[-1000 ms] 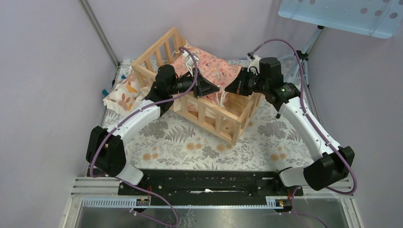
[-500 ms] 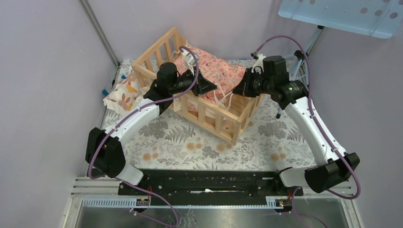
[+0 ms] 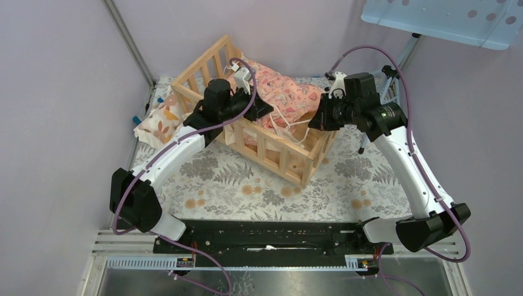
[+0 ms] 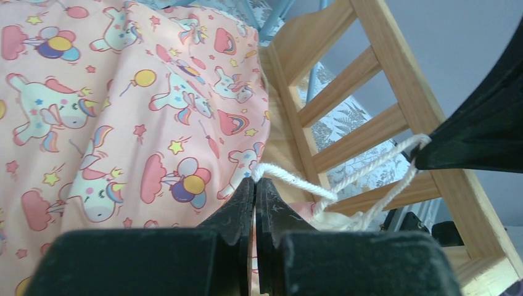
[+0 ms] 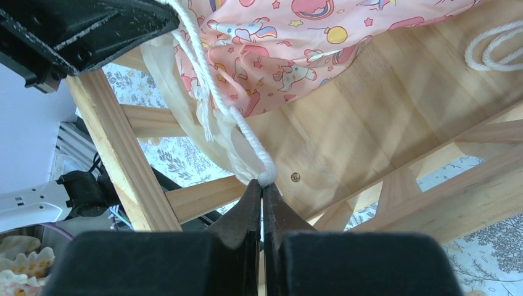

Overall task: Set up the pet bed
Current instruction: Cross the ropes on the bed frame.

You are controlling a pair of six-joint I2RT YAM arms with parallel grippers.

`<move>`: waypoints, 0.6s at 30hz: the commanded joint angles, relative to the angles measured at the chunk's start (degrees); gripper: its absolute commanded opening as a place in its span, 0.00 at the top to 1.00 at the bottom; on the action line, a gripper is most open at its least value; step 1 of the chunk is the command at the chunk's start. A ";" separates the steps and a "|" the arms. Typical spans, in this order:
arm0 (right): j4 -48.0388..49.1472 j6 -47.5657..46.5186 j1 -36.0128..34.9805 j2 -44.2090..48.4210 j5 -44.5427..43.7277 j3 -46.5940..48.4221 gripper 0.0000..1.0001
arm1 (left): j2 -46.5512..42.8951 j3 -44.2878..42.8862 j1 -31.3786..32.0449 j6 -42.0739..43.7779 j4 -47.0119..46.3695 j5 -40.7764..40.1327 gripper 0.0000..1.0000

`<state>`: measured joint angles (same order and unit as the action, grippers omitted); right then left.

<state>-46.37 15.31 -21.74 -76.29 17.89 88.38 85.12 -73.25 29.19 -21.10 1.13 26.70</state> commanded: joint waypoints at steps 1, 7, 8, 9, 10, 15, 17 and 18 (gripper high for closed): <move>-2.73 -3.14 0.20 0.45 1.44 3.29 1.00 | -2.85 -2.35 -0.58 2.53 5.94 -3.87 1.00; -3.40 -4.92 0.20 -0.36 2.03 4.92 1.00 | -3.03 -3.94 -0.54 3.72 7.95 -7.00 1.00; -3.28 -4.98 0.20 -0.61 2.75 5.22 1.00 | -3.03 -4.13 -0.54 3.97 8.20 -6.87 1.00; -3.11 -5.09 0.20 -1.06 3.93 5.56 1.00 | -3.03 -4.29 -0.54 4.18 8.38 -6.42 1.00; -2.99 -5.18 0.19 -1.66 5.73 5.86 1.00 | -3.03 -4.34 -0.56 4.45 8.48 -5.92 1.00; -3.23 -6.55 0.20 -4.13 16.27 7.29 1.00 | -3.03 -4.69 -0.54 6.31 9.61 -2.82 1.00; -2.40 -7.47 0.16 -3.99 21.46 6.27 1.00 | -3.11 -4.57 -0.54 7.02 9.88 -1.09 1.00; -2.32 -7.75 0.08 -4.02 23.94 5.80 1.00 | -3.12 -4.51 -0.49 7.26 9.94 0.11 1.00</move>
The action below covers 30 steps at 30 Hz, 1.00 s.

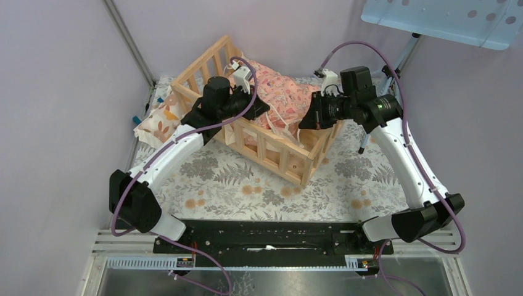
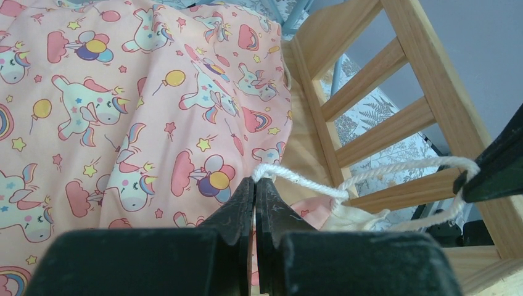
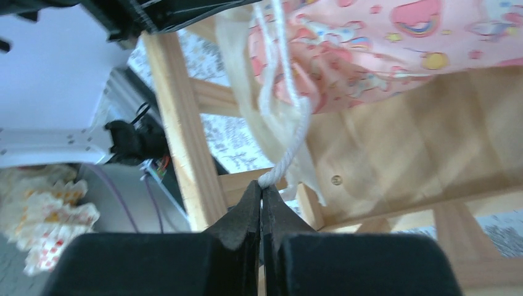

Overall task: Set up the pet bed
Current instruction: Cross the ropes on the bed frame.

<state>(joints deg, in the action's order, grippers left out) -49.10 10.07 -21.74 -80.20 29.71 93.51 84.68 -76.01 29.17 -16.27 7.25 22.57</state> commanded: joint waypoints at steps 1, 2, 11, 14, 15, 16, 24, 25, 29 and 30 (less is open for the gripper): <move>0.37 -2.73 0.04 -0.29 13.36 0.24 1.00 | -2.61 -1.77 -0.37 2.59 3.99 5.14 1.00; 0.05 -2.95 -0.16 -0.63 13.81 -0.08 1.00 | -2.55 -1.78 -0.22 2.83 4.17 5.73 1.00; -9.27 -8.39 -6.95 -3.68 5.59 -0.06 1.00 | -0.46 -3.04 3.67 5.46 7.46 5.88 1.00; -10.72 -8.53 -7.07 -3.31 2.00 -1.37 1.00 | 0.37 -3.38 5.15 5.51 7.52 5.53 1.00; -10.98 -8.61 -7.08 -3.09 1.20 -1.90 1.00 | 0.78 -3.70 5.76 5.59 7.51 5.52 1.00; -11.22 -8.76 -7.09 -2.74 0.82 -2.50 1.00 | 1.28 -3.92 6.41 5.71 7.48 5.38 1.00; -12.54 -9.76 -7.05 0.00 -0.27 -3.83 1.00 | 4.78 -6.28 10.39 6.17 8.31 3.63 1.00; -12.65 -11.07 -7.13 0.31 0.23 -4.11 1.00 | 4.92 -6.38 10.65 6.17 8.31 3.64 1.00; -12.53 -13.07 -7.09 1.13 0.56 -5.11 1.00 | 5.93 -7.04 11.70 6.53 8.46 3.96 1.00; -12.51 -13.33 -7.09 1.18 0.67 -5.14 1.00 | 6.15 -7.35 11.96 6.78 8.81 4.05 1.00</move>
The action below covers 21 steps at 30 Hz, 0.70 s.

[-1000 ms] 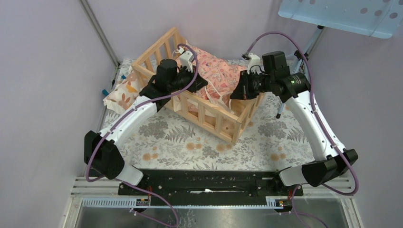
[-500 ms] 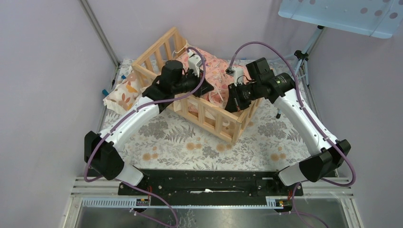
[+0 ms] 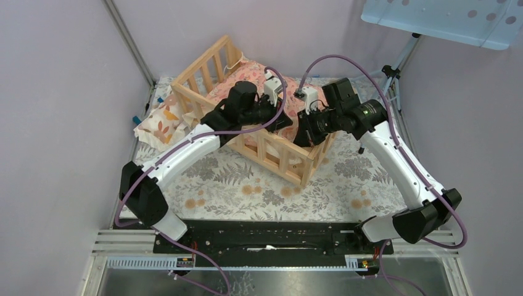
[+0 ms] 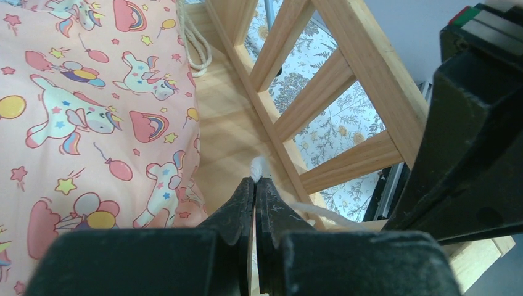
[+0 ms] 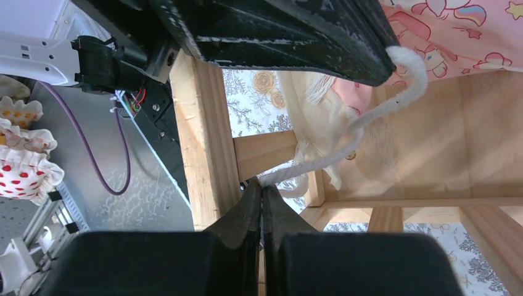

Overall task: Set up the pet bed
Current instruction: Cross the ropes on the bed frame.

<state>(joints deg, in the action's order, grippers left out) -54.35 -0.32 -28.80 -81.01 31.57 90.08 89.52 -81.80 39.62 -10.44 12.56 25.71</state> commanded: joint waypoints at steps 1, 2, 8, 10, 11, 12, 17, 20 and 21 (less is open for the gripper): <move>-7.31 -3.11 -0.03 1.89 -1.06 -1.69 1.00 | 1.63 -1.79 1.78 1.21 3.91 1.04 1.00; -7.37 -3.30 0.06 1.72 -0.93 -1.50 1.00 | 1.89 -1.98 2.04 1.47 4.19 1.29 1.00; -7.97 -3.52 -0.01 0.03 -0.49 0.15 0.96 | 2.99 -2.20 2.98 3.09 5.16 5.41 1.00; -8.00 -3.46 0.00 0.10 -1.36 0.62 0.91 | 3.54 -2.37 3.25 4.02 5.87 7.05 1.00; -8.03 -3.34 0.09 0.17 -2.09 1.00 0.88 | 3.76 -2.48 3.46 4.48 6.39 7.66 1.00; -8.03 -3.15 0.08 0.42 -3.06 1.55 0.84 | 4.09 -2.62 3.64 4.88 6.66 8.33 1.00; -7.73 -2.18 0.06 1.72 -5.42 3.49 0.71 | 6.46 -4.00 4.61 6.43 9.28 11.11 1.00; -7.36 -1.40 0.08 2.41 -7.52 4.32 0.61 | 8.02 -4.68 5.47 7.17 10.74 12.63 1.00; -7.08 -1.29 0.12 2.70 -7.71 4.58 0.57 | 8.38 -4.71 5.67 7.51 11.19 13.26 1.00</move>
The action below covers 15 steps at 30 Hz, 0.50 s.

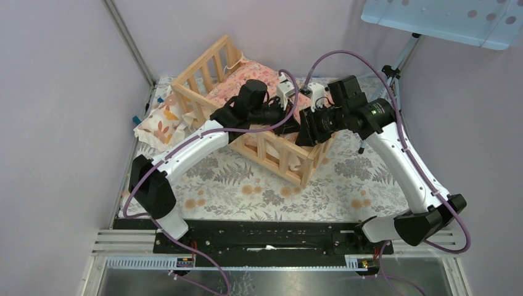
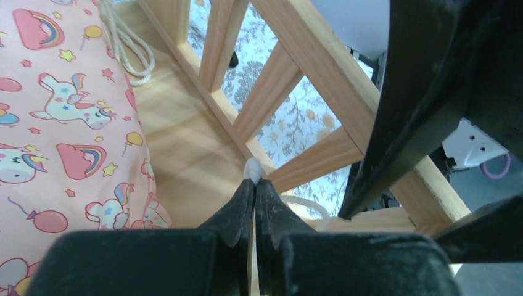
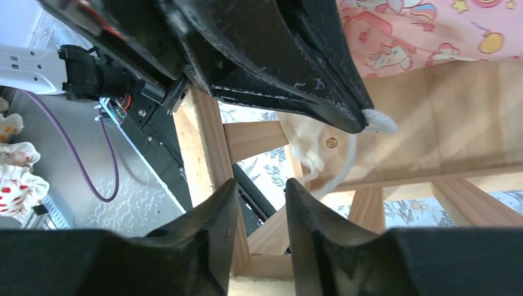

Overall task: Set up the pet bed
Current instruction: Cross the ropes on the bed frame.

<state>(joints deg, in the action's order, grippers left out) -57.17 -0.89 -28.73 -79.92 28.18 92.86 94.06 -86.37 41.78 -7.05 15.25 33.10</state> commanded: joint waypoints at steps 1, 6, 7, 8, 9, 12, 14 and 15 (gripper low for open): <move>-4.10 -0.58 0.08 1.70 -4.62 2.02 0.53 | 4.18 -0.23 3.75 4.49 8.95 6.45 1.00; -2.02 0.53 0.08 2.84 -10.43 3.16 0.47 | 4.83 0.01 4.19 5.53 11.10 6.88 1.00; -1.15 2.64 0.08 3.53 -13.03 3.27 0.46 | 4.73 0.12 4.19 5.63 11.40 6.43 1.00; -0.12 3.41 0.09 4.33 -15.61 3.25 0.46 | 4.46 0.24 4.19 5.60 11.53 5.53 1.00; 1.12 4.22 0.08 5.25 -17.89 3.17 0.44 | 4.15 0.43 4.19 5.36 11.51 4.57 1.00; 5.92 6.48 0.08 9.19 -23.19 1.55 0.42 | 3.26 0.31 4.17 5.06 11.56 3.29 1.00; 9.46 7.67 0.09 12.11 -25.36 -0.34 0.41 | 2.83 -0.03 4.19 4.71 11.88 2.64 1.00; 10.52 7.98 0.10 13.29 -25.97 -0.85 0.41 | 2.64 -0.37 4.11 4.68 12.21 2.17 1.00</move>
<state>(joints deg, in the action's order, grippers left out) -54.06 3.75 -28.58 -73.41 10.17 93.36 96.86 -88.16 43.35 -5.13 16.47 35.00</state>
